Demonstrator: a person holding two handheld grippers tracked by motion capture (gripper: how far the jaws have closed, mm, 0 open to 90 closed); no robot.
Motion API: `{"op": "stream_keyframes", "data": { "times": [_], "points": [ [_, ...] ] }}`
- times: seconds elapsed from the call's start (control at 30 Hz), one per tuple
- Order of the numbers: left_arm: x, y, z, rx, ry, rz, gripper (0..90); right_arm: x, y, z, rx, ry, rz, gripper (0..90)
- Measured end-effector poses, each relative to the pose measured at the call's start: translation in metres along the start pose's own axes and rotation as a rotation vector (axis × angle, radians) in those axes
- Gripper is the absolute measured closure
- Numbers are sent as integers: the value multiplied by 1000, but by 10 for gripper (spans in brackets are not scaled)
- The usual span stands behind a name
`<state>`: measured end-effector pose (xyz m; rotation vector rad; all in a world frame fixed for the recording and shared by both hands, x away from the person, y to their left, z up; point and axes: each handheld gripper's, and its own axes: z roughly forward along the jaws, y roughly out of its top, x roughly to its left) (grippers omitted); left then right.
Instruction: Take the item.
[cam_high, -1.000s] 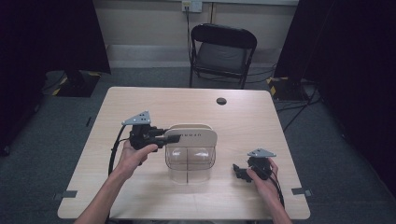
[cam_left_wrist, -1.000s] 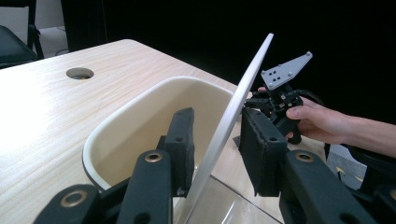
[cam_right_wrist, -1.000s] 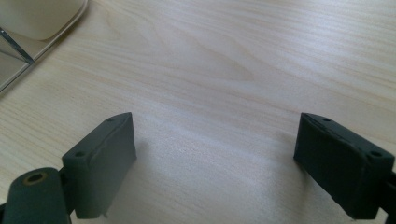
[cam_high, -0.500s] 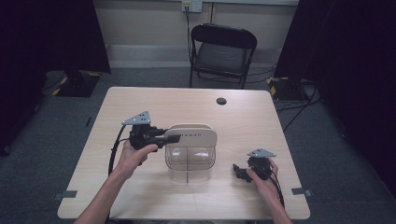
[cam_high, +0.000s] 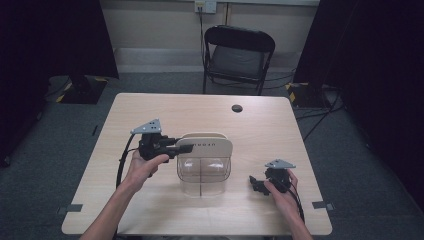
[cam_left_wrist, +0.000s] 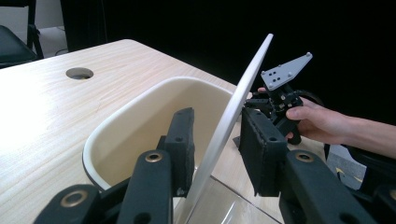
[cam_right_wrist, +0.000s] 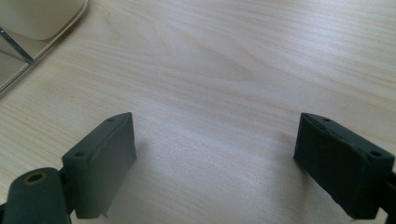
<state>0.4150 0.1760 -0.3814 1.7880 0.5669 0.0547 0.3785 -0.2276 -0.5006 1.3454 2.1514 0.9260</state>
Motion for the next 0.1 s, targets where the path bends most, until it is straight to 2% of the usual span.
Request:
{"op": "stream_keyframes", "data": {
  "times": [0.1],
  "points": [
    [0,0,0,-3,-2,3,652,0,0,0,1,0,0,119]
  ]
}}
